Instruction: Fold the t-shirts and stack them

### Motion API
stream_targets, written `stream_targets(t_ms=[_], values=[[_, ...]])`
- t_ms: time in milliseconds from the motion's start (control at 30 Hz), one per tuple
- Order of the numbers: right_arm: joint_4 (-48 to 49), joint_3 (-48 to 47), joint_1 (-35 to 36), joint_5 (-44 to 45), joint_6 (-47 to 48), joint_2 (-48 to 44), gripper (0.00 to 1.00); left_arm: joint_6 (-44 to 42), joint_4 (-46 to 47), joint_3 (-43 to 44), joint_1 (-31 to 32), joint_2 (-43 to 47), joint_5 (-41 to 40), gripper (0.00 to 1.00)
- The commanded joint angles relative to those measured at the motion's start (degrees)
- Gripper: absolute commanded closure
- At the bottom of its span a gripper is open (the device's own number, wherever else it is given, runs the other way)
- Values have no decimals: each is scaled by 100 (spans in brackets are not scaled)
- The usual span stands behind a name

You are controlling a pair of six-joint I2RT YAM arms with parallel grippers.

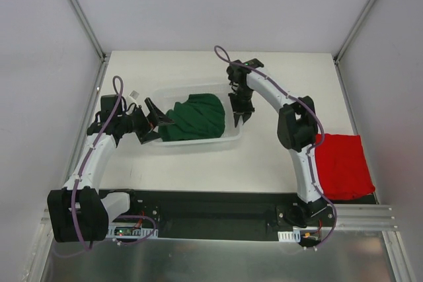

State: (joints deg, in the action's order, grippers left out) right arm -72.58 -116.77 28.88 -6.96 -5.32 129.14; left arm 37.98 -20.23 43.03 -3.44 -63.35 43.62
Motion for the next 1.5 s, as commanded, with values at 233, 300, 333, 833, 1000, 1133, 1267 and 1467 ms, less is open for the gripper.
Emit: stream_targets(t_ms=[233, 300, 333, 833, 1000, 1133, 1267, 1467], values=[[-1066, 243, -120, 1021, 190, -888, 4, -141, 116, 232, -7, -63, 226, 1], [-1013, -3, -129, 1118, 146, -1074, 4, -150, 107, 259, -16, -72, 226, 1], [-978, -134, -129, 1118, 111, -1241, 4, -150, 107, 276, -7, -107, 244, 1], [226, 461, 144, 643, 418, -2226, 4, -299, 10, 487, -7, -116, 279, 1], [192, 533, 47, 240, 636, -2183, 4, -344, -78, 654, -7, -221, 130, 1], [322, 742, 56, 405, 673, -1981, 4, -282, -78, 654, -7, -309, 156, 1], [1008, 1375, 47, 565, 717, -1867, 4, -291, -78, 620, -7, -213, 112, 1], [1447, 1350, 47, 574, 655, -1086, 4, -194, -78, 427, -7, 24, 95, 1]])
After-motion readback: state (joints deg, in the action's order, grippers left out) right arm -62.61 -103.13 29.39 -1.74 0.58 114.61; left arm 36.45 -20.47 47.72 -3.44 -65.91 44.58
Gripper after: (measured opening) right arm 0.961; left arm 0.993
